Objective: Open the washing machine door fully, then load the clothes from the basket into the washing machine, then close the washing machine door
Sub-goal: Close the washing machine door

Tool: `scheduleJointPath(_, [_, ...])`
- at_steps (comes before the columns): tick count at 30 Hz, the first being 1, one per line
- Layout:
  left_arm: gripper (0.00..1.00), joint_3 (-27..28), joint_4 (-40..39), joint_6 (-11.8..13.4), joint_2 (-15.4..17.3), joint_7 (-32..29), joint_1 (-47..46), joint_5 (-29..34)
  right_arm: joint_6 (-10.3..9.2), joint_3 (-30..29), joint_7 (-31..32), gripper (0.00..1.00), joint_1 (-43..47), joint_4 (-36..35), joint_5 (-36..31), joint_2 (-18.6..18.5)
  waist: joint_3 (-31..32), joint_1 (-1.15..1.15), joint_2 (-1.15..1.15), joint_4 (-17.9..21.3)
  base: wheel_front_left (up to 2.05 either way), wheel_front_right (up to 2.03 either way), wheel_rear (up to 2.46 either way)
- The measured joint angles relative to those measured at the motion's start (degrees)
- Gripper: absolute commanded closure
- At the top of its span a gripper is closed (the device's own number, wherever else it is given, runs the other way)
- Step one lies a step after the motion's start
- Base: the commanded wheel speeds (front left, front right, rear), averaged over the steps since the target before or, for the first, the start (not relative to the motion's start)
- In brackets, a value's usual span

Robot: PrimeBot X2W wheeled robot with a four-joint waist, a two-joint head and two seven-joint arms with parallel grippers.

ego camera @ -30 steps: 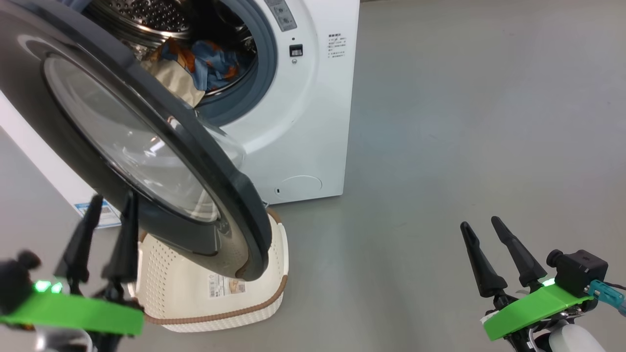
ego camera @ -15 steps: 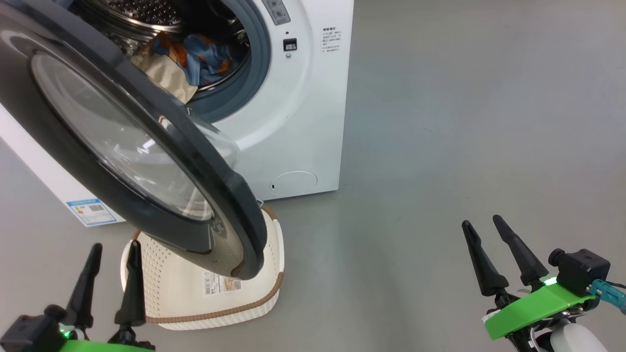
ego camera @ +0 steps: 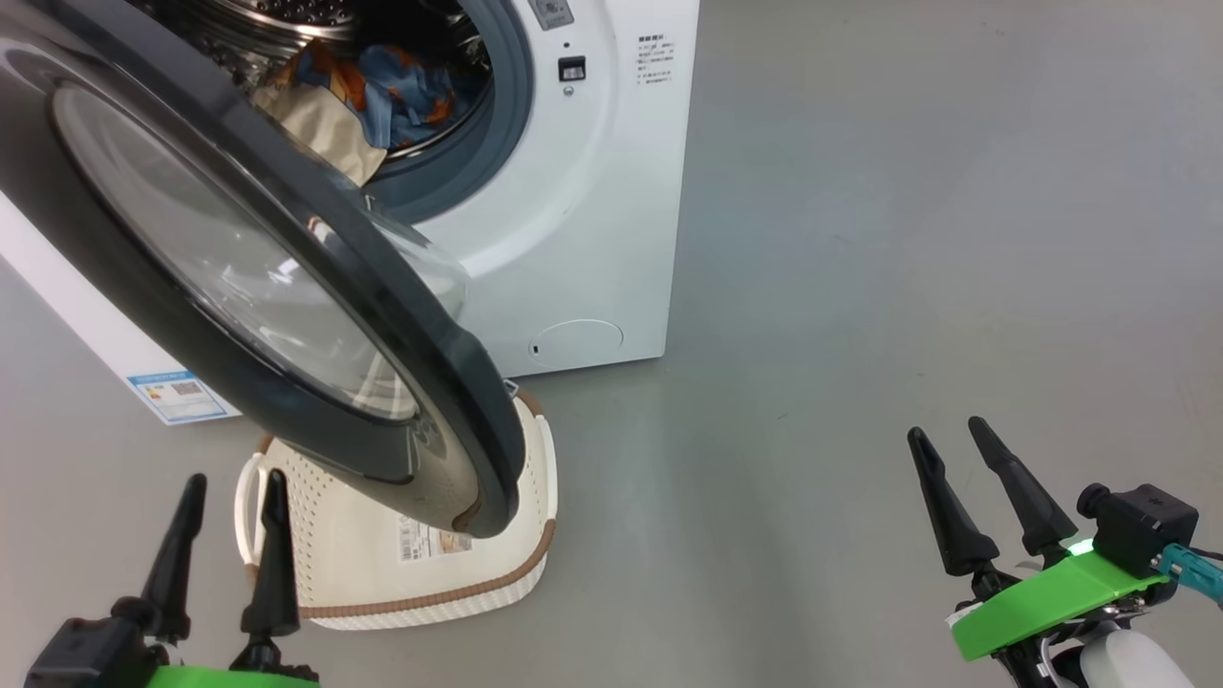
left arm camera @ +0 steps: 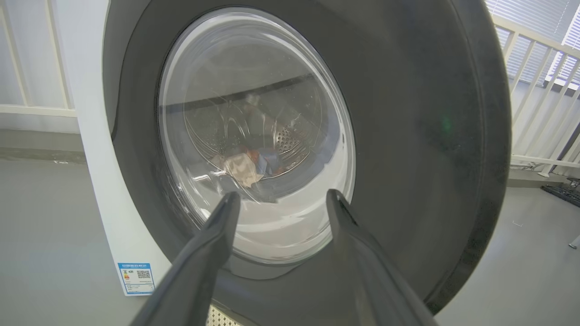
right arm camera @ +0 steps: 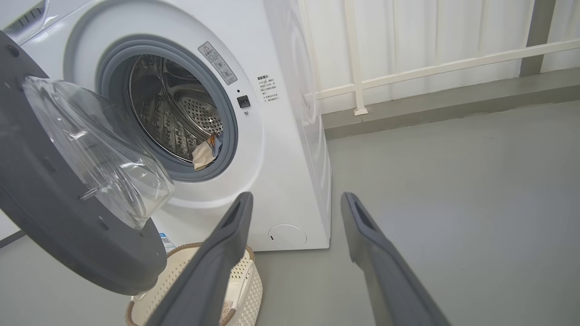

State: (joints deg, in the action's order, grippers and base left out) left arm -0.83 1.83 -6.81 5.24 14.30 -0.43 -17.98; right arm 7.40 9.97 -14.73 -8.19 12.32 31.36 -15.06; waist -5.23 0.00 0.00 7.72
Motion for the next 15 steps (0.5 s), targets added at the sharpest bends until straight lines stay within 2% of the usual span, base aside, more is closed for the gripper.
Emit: scheduleJointPath(15, [0.00,1.35,-0.73,-0.51,-1.26,0.01,-0.01,2.19,0.00,-0.09,0.00,0.00,-0.04,-0.02,0.00,-0.36,-0.18,0.00,0.00,-0.44,0.00,0.00,0.00])
